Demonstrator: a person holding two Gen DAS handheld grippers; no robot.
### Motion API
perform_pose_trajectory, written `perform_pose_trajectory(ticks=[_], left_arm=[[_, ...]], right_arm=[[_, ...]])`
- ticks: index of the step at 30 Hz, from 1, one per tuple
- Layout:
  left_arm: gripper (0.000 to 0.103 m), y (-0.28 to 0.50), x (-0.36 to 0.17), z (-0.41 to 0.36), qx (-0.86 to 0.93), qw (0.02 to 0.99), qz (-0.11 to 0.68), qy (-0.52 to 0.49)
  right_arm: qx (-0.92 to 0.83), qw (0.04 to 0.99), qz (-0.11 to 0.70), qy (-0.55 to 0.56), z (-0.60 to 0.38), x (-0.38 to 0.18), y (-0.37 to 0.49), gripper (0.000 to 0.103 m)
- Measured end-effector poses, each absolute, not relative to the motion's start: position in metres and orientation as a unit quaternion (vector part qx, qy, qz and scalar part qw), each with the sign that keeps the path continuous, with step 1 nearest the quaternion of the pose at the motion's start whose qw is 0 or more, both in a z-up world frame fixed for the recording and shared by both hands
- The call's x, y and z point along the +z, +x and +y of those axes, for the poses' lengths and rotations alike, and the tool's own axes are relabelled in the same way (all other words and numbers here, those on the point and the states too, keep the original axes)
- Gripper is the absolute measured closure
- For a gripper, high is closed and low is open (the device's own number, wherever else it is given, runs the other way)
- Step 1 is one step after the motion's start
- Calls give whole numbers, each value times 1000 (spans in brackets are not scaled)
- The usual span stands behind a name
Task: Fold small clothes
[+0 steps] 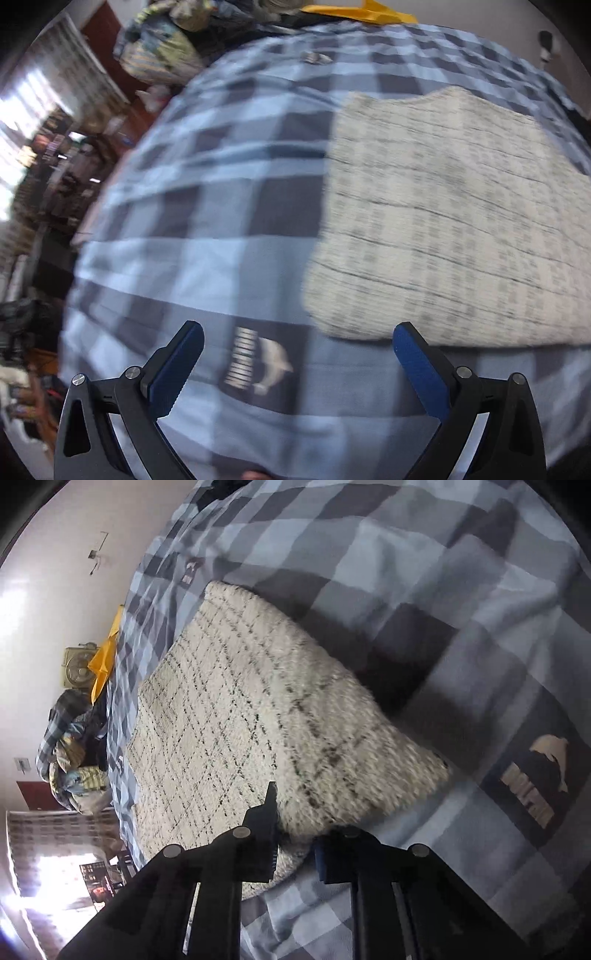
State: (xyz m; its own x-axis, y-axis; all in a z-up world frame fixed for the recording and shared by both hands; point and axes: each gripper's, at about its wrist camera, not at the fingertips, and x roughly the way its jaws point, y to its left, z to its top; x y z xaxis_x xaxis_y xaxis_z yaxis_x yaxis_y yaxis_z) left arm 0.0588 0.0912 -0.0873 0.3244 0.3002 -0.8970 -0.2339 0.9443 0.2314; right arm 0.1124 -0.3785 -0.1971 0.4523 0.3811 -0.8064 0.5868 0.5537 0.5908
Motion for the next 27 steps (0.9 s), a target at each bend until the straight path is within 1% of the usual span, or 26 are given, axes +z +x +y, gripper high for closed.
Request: perform_pose_trajectory(ticks=[1,3,4,5,7,9,11,13,16,18,20,22,23,25,27], left_arm=[[0,59,-85,93,178,815,550,41],[0,58,-81,95,191,818,540,52],[0,59,-80,93,189,821,536,56],[0,59,-79,89,179,825,533,59],[0,61,-80,74,148,831,531,73],[0,65,-81,55,103,841,525,84],[0,73,-85,36,37,848,525,66],[0,79,-90,22,-24,847,530,41],[0,93,-108,2,-79,832,548,21],[0,102,-127,2,-62,819,569,39],[0,107,-142,19,-16,808,585,70],[0,111,-150,44,22,796,603,60],[0,114,-153,69,39,785,619,8],[0,111,-157,108,53,763,638,-92],[0,105,-157,137,73,749,638,-163]], right_arm=[[-80,712,521,464,-378,-198,112,91],[-114,724,526,431,-377,-186,103,85],[-134,733,526,411,-377,-177,99,84],[-163,750,516,380,-376,-163,92,84],[-190,803,478,301,-361,-130,87,78],[-179,839,468,214,-331,-113,95,48],[-124,856,480,147,-293,-113,110,47],[-48,863,491,108,-258,-118,120,47],[74,853,515,42,-192,-136,143,47],[111,842,527,5,-166,-150,154,47],[122,822,556,-20,-154,-173,167,47],[95,800,592,-41,-164,-200,175,47],[85,798,595,-33,-174,-202,177,47],[34,795,605,33,-218,-198,178,47],[-50,792,606,66,-260,-192,173,47]])
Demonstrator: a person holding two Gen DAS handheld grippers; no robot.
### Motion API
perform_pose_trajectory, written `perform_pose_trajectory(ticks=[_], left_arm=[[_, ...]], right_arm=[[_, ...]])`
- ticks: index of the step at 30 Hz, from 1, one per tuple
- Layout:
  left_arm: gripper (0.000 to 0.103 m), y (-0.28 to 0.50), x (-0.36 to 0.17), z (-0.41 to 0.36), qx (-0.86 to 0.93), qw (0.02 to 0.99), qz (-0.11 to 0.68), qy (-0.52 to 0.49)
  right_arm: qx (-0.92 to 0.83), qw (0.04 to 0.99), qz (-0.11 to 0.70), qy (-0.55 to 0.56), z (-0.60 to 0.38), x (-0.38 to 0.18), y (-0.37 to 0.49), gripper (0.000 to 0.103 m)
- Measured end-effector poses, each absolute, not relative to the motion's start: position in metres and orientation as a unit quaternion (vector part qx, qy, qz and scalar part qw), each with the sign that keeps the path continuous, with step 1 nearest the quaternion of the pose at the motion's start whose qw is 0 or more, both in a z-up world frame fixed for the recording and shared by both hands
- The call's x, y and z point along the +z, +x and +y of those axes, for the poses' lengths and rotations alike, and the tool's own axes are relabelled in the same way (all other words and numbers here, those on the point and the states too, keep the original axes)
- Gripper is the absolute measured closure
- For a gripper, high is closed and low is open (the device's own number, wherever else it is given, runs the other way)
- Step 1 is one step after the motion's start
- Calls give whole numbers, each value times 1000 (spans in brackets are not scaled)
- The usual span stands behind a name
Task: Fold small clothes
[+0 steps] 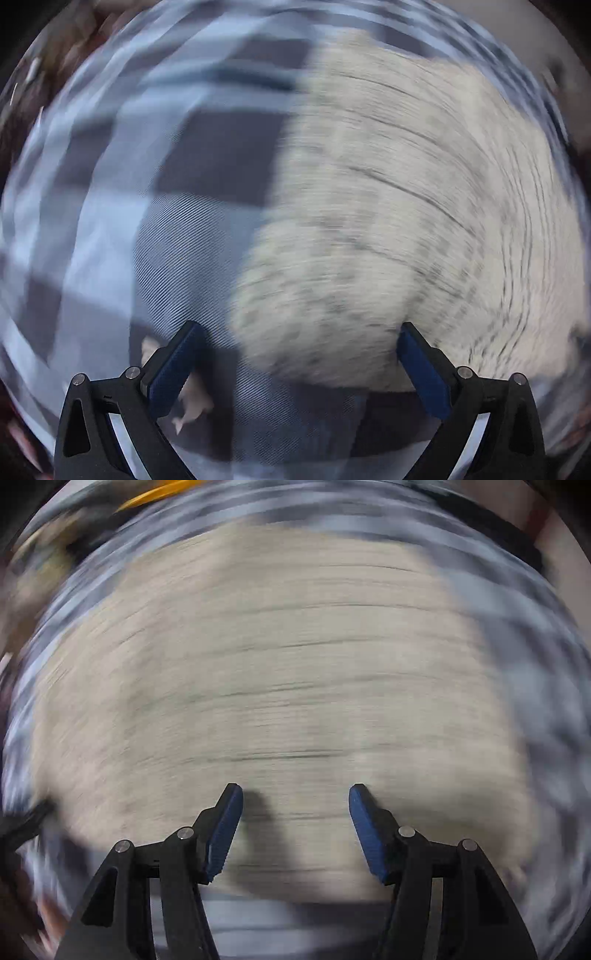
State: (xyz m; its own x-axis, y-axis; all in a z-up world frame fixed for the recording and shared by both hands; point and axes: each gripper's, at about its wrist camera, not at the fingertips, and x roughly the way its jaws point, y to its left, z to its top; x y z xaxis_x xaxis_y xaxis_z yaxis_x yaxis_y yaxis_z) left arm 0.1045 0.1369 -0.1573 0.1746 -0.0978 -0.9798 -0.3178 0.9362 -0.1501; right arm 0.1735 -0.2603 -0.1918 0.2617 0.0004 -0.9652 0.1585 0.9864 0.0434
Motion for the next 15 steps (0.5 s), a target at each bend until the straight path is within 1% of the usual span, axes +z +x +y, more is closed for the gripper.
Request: perform_pose_trajectory(ticks=[1,2,5,6,9,10,11,12,15], left_arm=[[0,99,-152,149,96,748,632,-178],[0,94,-144,158,137,752,623,-166],[0,77,-112,178,252,767,583,-93],[0,72,-104,182,262,772,572,-92],[0,52,-81,189,233,790,546,-154],[0,48,-76,184,213,794,543,-173],[0,43,-71,178,181,800,538,-194],[0,40,-69,173,161,804,536,-202],[0,37,-66,149,105,808,541,-209]], right_arm=[[-88,790,602,80,-281,-189,168,47],[-146,783,596,99,-308,-185,159,47],[-248,765,577,140,-359,-170,131,47],[-253,768,565,165,-368,-164,121,47],[-236,777,536,232,-378,-151,100,46],[-214,776,533,261,-377,-150,94,43],[-197,769,539,281,-372,-149,99,31],[-170,752,552,317,-368,-156,95,26],[-127,707,552,424,-370,-180,80,26]])
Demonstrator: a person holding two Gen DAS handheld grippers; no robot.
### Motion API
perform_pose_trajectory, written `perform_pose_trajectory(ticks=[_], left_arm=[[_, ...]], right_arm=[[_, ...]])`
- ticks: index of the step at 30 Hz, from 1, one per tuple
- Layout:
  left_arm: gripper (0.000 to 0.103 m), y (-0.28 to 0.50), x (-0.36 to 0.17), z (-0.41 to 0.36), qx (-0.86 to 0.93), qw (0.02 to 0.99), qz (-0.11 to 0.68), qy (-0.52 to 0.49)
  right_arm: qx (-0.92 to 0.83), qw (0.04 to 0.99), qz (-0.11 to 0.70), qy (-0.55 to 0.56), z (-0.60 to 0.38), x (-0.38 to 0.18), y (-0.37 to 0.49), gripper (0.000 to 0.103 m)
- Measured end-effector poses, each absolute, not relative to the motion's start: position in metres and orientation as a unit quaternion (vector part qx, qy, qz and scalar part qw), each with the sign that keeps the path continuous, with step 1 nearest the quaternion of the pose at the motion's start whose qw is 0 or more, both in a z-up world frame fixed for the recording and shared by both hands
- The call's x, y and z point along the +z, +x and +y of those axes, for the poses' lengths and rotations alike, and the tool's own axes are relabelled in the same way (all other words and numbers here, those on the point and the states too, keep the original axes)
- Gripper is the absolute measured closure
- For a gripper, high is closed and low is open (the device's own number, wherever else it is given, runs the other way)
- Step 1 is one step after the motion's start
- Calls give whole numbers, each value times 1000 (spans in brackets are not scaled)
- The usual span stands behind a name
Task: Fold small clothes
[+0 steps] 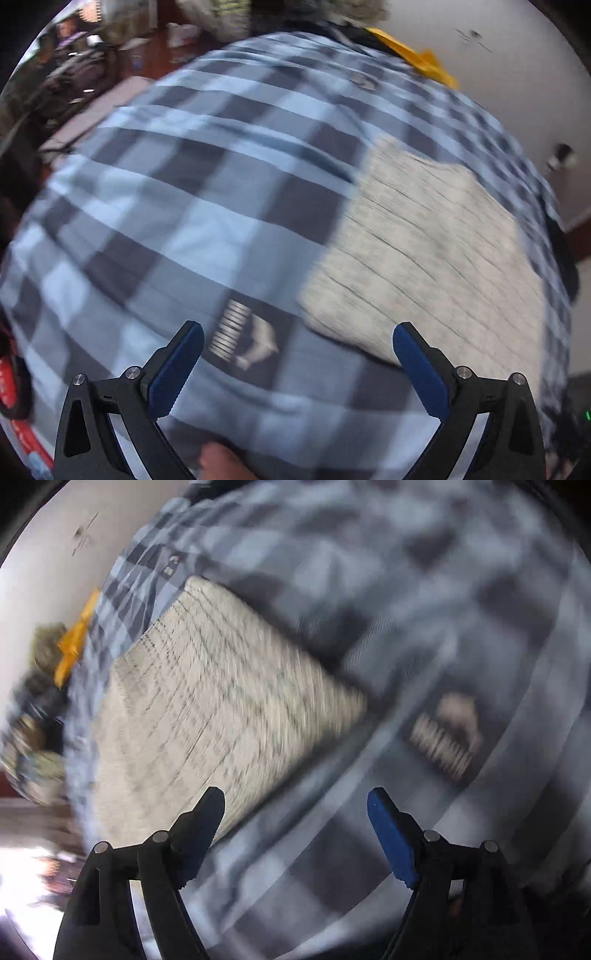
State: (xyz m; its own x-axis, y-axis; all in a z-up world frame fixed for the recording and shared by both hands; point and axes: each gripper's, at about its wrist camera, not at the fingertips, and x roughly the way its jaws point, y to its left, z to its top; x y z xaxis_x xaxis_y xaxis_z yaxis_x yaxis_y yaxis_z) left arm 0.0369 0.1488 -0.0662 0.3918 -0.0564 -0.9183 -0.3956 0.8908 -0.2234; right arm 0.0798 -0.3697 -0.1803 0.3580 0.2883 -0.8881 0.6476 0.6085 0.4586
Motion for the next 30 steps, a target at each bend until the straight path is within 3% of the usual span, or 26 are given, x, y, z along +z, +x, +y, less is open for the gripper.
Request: perform_pose_trajectory(ticks=[14,16,21,23,30], left_arm=[[0,50,-70,66,58,821,566,-47],[0,51,-69,57,53,824,563,-25],[0,52,-66,38,36,829,557,18],[0,51,-64,35,34,831,555,30],[0,49,-55,32,26,838,544,24]], right_arm=[[-123,643,535,533,-383,-213,98,26],[-110,647,528,539,-378,-213,106,30],[-115,633,512,570,-384,-218,105,58],[-112,625,502,588,-388,-217,93,63],[-81,643,469,600,-388,-187,62,63]])
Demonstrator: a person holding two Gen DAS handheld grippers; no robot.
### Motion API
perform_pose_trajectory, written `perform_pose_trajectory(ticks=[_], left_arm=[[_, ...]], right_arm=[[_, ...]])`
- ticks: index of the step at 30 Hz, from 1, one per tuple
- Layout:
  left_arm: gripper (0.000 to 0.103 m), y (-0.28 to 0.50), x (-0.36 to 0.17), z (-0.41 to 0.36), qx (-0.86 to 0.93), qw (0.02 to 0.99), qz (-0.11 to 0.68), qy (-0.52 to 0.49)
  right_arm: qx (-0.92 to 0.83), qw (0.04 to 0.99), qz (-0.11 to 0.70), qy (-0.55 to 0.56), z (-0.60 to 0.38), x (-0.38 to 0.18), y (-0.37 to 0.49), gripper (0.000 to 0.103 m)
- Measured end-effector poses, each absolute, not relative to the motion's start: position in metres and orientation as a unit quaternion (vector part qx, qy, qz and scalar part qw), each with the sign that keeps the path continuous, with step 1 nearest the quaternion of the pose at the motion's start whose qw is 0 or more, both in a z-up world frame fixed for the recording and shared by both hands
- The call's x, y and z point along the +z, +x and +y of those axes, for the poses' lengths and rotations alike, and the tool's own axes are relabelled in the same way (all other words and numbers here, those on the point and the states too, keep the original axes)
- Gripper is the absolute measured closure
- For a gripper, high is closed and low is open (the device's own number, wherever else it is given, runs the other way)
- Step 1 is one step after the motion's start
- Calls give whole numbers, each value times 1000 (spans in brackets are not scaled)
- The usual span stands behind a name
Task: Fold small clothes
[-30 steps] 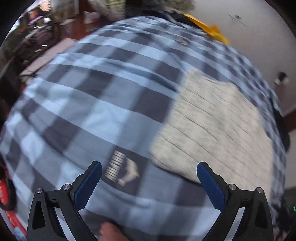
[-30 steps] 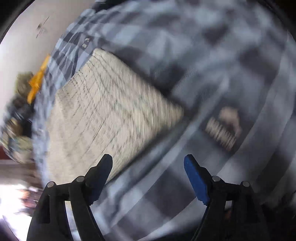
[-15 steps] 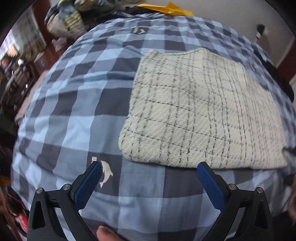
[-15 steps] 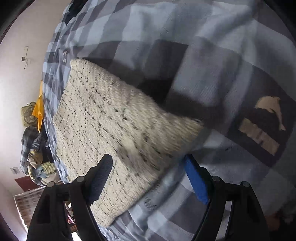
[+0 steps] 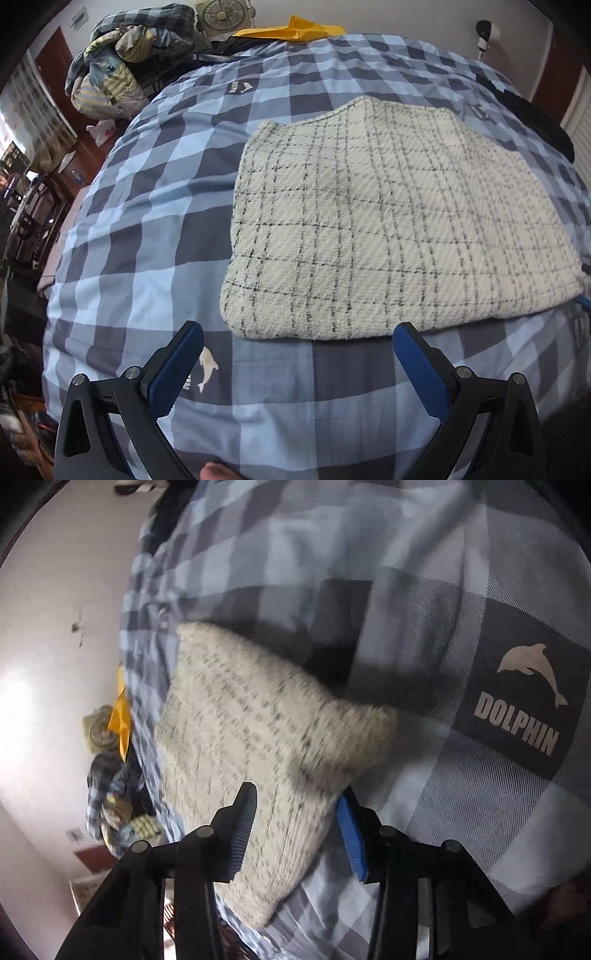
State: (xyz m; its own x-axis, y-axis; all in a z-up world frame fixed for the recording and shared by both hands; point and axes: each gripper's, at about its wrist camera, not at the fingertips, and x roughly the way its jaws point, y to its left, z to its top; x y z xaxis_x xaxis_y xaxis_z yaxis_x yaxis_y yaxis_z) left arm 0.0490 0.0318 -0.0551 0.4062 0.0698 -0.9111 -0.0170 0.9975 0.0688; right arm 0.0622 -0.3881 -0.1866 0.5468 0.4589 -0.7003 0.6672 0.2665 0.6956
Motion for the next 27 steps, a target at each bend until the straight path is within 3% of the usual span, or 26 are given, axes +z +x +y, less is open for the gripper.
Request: perform_pose_trajectory(ticks=[20,23,27], left_arm=[[0,54,-61,20,26,834,549,50],[0,55,-60,25,33,835,548,43],[0,53,-56,40,72,843,532,30]], right_arm=[[-115,652,507,552,-378,-206,90,63],[-117,668,504,534,-379,-201,92,87],[-99,679,478,548,-382,-191,84,93]])
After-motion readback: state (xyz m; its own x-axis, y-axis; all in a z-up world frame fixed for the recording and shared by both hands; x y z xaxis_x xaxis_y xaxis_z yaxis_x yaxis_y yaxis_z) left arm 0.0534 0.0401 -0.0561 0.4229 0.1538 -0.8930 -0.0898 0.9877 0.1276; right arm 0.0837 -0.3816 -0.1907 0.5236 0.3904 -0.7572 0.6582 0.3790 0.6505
